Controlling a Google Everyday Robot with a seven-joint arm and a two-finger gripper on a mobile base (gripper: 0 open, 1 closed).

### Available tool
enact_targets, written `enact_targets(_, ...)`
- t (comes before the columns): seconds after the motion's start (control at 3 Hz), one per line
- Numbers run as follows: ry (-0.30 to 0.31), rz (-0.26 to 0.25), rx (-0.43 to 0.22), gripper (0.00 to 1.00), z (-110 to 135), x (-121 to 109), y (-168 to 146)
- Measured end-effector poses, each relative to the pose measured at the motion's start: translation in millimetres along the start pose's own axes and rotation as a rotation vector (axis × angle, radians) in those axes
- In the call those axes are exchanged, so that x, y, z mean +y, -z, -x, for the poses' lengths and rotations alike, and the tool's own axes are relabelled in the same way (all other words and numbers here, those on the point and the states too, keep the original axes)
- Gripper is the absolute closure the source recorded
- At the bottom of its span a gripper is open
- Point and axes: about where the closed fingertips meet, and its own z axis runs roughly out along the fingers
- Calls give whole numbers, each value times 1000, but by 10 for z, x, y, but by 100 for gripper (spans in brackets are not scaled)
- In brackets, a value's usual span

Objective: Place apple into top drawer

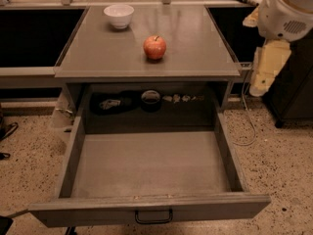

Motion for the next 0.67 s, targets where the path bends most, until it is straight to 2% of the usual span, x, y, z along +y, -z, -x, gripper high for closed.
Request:
enact_targets(0.33, 41, -67, 5, 0, 114, -759, -206)
enact_targets(0.67, 43, -68, -48, 0, 227, -1151, -421)
